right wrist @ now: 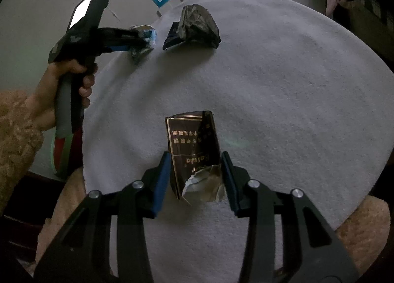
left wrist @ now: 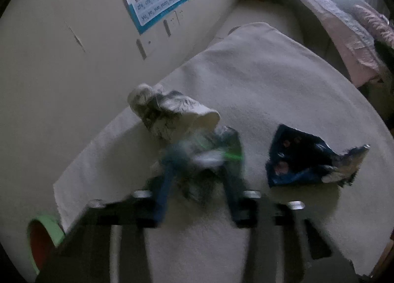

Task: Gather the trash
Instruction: 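Grasp the crumpled blue-white wrapper with the left gripper, then carry the blue-white wrapper toward the bucket with the left gripper while the right holds the pack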

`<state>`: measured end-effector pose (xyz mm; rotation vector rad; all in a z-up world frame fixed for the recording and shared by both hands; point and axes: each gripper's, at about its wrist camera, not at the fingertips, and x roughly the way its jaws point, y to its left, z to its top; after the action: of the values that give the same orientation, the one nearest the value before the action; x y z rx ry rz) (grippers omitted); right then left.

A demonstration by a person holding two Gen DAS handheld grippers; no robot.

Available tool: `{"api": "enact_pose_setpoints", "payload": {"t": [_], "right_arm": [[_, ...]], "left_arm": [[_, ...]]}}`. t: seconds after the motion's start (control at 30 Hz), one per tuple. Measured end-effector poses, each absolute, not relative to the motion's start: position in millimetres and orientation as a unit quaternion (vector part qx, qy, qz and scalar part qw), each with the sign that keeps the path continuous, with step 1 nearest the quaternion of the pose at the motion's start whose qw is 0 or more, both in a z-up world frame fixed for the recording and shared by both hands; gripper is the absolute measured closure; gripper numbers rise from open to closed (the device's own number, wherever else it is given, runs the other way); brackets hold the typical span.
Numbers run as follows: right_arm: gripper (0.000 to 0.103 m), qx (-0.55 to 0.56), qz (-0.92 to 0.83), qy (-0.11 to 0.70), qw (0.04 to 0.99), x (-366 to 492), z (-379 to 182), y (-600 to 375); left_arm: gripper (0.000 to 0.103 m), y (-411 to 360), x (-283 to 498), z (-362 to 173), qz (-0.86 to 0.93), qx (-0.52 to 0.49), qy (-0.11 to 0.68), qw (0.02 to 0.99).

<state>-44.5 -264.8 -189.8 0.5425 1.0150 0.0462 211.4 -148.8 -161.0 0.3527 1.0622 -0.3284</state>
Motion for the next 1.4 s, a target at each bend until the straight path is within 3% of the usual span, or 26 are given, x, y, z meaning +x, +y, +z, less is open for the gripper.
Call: {"api": "enact_pose_setpoints", "payload": {"t": [0.33, 0.83, 1.4], "right_arm": [[0.061, 0.248, 0.018, 0.484, 0.839, -43.3, -189.7, -262.4], [0.06, 0.218, 0.014, 0.5, 0.838, -32.5, -195.7, -256.6], [0.062, 0.156, -0.004, 0.503, 0.85, -31.8, -185.3, -241.0]], "left_arm": [[0.09, -128.9, 165.1, -149.6, -0.185, 0.138, 0.495, 0.838], [0.09, -32.7, 84.1, -121.1, -0.134, 0.078, 0.471, 0.869], [0.09, -9.7, 58.8, -111.6, -0.112, 0.068, 0.45, 0.883]]}}
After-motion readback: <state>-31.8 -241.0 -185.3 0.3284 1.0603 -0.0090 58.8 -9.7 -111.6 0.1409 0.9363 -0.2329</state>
